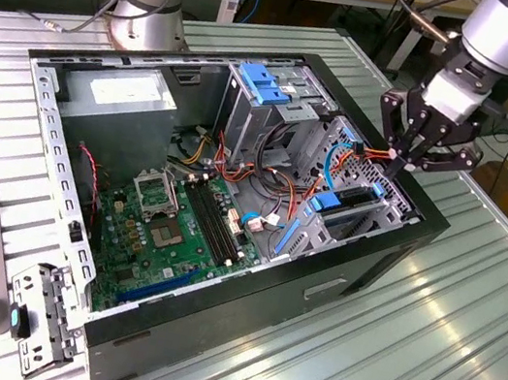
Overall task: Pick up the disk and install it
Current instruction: 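Insert the first disk wire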
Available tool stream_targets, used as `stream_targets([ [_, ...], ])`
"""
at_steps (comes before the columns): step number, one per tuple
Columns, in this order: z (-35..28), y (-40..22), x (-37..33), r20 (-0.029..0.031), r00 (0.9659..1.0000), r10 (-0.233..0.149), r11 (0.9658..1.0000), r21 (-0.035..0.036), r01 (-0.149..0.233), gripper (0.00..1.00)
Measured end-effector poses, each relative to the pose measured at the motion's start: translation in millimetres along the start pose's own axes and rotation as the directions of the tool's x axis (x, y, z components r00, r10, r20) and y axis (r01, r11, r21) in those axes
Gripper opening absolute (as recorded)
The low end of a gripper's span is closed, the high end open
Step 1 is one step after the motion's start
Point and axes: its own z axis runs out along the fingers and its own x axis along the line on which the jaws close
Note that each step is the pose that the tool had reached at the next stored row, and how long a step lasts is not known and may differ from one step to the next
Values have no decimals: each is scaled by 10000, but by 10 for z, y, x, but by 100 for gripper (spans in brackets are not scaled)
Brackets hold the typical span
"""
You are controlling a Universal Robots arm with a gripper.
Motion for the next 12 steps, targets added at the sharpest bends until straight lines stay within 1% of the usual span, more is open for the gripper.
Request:
stream_targets([
  [2,-2,-20,-16,-21,10000,-18,10000,50,18,11],
  [3,-5,-33,-33,-40,10000,-24,10000,91,25,11],
  [5,-7,-66,-74,-62,10000,-29,9999,148,30,11],
  [6,-7,-80,-94,-69,10000,-28,9999,165,29,11],
  [7,-7,-105,-126,-79,10000,-26,9998,187,28,11],
  [8,-6,-144,-169,-82,10000,-27,9998,195,28,11],
  [10,-5,-176,-198,-84,10000,-25,9998,199,27,11],
  [12,-4,-223,-229,-94,10000,-27,9998,201,29,11],
])
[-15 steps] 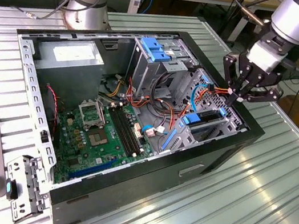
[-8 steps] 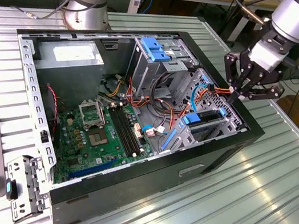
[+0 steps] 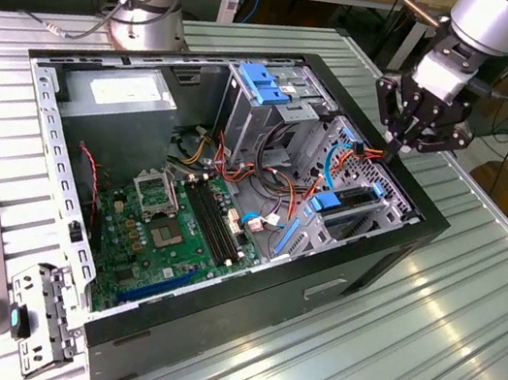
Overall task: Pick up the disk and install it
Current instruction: 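Insert the first disk wire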
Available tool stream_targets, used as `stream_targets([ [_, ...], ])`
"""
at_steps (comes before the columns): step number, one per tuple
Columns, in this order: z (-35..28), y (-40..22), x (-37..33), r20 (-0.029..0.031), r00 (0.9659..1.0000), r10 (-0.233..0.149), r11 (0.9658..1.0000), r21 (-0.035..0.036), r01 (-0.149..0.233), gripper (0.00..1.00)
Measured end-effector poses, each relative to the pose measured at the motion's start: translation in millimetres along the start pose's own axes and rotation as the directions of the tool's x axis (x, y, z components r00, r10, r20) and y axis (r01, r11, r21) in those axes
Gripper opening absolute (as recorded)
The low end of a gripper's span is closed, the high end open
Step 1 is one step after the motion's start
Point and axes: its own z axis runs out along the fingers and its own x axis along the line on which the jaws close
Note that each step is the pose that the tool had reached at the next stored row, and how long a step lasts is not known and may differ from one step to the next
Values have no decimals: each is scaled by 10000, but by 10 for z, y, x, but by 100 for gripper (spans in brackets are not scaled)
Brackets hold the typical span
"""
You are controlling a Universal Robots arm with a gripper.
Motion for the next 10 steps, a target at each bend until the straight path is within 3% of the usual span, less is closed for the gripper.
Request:
stream_targets([
  [2,2,-24,-2,4,10000,-88,10000,6,88,11],
  [3,2,-26,-2,25,9992,-398,9992,17,398,11],
  [4,3,-28,-1,69,9946,-1034,9946,43,1033,11],
  [5,3,-32,0,90,9911,-1328,9911,57,1327,11],
  [8,4,-35,2,-29,9892,-1465,9888,282,1466,11],
  [10,3,-35,2,-136,9865,-1632,9853,486,1636,11],
])
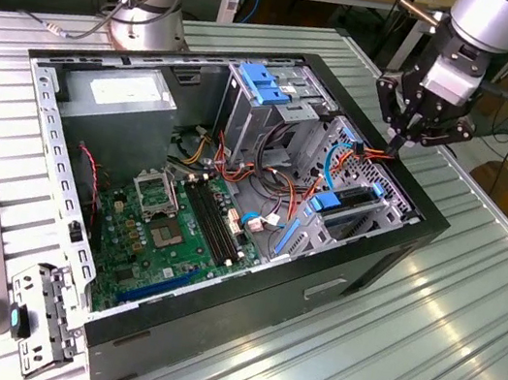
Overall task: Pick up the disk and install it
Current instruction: 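Insert the first disk wire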
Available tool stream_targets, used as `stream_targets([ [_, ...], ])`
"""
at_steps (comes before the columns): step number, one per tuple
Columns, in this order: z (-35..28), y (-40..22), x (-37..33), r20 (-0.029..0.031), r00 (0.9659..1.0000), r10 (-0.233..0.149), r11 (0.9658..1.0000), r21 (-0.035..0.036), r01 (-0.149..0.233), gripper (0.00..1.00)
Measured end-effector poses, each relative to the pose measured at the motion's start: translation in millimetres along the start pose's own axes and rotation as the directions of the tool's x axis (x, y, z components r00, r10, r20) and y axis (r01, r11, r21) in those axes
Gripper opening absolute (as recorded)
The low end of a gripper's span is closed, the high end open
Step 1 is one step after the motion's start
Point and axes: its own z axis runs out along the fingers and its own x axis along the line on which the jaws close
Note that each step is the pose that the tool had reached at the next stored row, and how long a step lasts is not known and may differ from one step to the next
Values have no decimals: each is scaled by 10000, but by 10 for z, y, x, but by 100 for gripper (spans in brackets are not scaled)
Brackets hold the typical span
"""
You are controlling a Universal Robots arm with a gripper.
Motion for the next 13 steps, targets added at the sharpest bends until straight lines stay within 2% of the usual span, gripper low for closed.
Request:
stream_targets([
  [1,0,-1,0,-11,9999,-153,9999,55,153,11],
  [4,0,-3,2,34,9983,-578,9983,83,578,11],
  [5,1,-6,3,62,9965,-829,9965,101,829,11],
  [8,2,-11,6,107,9921,-1248,9921,131,1247,11],
  [9,2,-13,7,111,9911,-1329,9911,134,1328,11],
  [10,3,-17,10,92,9891,-1467,9891,117,1466,11],
  [13,4,-23,14,55,9861,-1658,9861,83,1658,11],
])
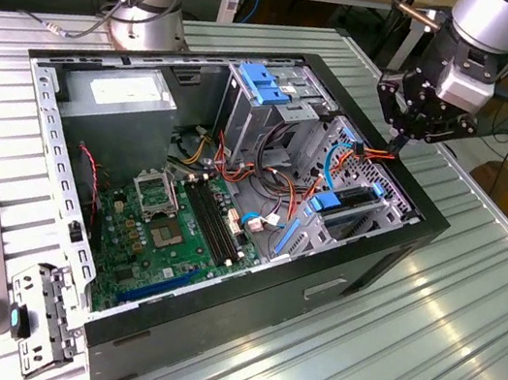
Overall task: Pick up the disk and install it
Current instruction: 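Insert the first disk wire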
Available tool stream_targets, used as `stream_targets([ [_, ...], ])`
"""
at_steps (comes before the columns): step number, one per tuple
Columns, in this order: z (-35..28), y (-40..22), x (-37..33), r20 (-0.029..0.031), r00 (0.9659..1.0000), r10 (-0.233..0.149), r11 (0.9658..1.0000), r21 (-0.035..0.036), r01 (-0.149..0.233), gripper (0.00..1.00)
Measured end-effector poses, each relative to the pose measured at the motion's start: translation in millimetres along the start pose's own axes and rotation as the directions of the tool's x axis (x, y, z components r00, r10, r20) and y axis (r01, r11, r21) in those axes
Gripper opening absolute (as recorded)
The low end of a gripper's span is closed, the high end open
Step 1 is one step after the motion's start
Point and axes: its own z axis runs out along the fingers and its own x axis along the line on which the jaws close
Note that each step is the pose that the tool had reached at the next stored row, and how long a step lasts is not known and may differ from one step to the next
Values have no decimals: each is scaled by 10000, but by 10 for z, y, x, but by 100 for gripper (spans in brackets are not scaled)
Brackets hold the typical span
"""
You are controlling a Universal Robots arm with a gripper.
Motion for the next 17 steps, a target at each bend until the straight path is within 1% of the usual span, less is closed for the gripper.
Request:
stream_targets([
  [1,0,-2,2,-13,10000,-63,10000,-13,63,11],
  [2,-1,-7,6,-21,9998,-208,9998,-24,208,11],
  [6,2,-18,15,17,9983,-589,9983,4,589,11],
  [8,4,-24,20,22,9972,-752,9972,5,752,11],
  [10,5,-31,28,14,9962,-867,9962,-6,867,11],
  [12,6,-29,45,-10,9940,-1097,9940,-37,1097,11],
  [13,6,-24,51,-1,9930,-1180,9930,-30,1180,11],
  [15,6,-18,58,-2,9920,-1259,9920,-32,1259,11],
  [16,5,-16,61,-4,9916,-1295,9916,-35,1295,17],
  [17,6,-15,62,-11,9909,-1348,9909,-43,1348,17],
])
